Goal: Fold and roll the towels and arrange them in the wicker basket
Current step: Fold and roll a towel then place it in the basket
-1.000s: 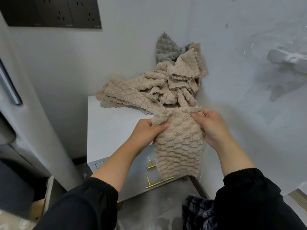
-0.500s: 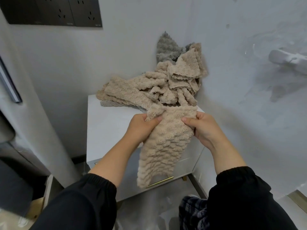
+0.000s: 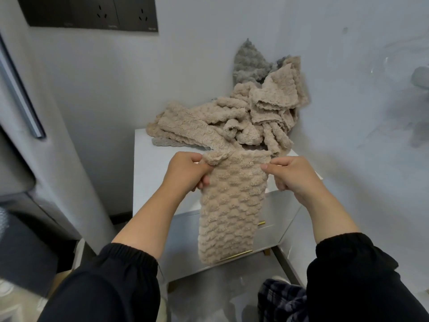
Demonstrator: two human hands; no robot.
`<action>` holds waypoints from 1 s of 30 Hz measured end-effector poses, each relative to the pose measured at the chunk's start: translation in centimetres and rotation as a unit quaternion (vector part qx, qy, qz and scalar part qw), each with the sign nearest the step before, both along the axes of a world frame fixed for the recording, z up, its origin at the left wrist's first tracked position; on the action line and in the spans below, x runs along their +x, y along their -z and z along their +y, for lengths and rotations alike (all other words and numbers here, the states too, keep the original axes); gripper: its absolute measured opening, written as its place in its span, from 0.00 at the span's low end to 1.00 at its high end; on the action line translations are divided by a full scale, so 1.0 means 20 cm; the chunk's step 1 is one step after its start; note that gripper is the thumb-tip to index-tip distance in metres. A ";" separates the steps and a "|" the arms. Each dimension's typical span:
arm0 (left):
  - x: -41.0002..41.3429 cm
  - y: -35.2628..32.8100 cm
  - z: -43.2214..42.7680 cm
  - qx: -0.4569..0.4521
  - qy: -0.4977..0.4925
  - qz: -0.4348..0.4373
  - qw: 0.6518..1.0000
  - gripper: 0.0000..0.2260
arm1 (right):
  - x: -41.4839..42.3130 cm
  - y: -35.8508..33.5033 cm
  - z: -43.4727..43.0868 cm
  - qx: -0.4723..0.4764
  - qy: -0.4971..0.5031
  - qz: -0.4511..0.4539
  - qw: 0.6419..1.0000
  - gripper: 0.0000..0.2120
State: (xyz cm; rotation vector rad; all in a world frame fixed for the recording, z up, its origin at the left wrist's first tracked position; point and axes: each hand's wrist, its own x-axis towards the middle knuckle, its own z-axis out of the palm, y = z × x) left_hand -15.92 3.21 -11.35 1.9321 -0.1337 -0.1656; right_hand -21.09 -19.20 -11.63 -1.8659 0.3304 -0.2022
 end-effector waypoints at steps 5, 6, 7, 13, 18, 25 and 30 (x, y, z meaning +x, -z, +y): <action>0.03 0.03 0.01 -0.127 -0.013 0.074 0.989 0.05 | 0.04 -0.01 0.04 0.125 -0.031 0.027 0.991 0.04; 0.04 0.04 0.02 -0.125 -0.010 0.076 0.989 0.05 | 0.05 -0.01 0.04 0.135 -0.035 0.031 0.990 0.04; 0.05 0.05 0.02 -0.124 -0.007 0.076 0.989 0.06 | 0.07 0.00 0.05 0.139 -0.037 0.031 0.989 0.04; 0.12 0.01 0.00 -0.207 -0.030 0.027 0.978 0.09 | 0.18 -0.02 0.08 0.262 0.001 -0.046 0.964 0.12; 0.13 0.06 0.00 -0.172 -0.045 0.065 0.982 0.11 | 0.21 0.05 0.08 0.176 0.053 -0.031 0.982 0.05; 0.12 0.11 0.03 -0.052 -0.046 0.039 0.997 0.07 | 0.21 0.09 0.09 0.051 0.042 0.022 0.998 0.05; 0.13 0.11 0.04 0.035 0.000 0.045 0.998 0.06 | 0.21 0.14 0.10 -0.065 0.036 0.052 0.996 0.05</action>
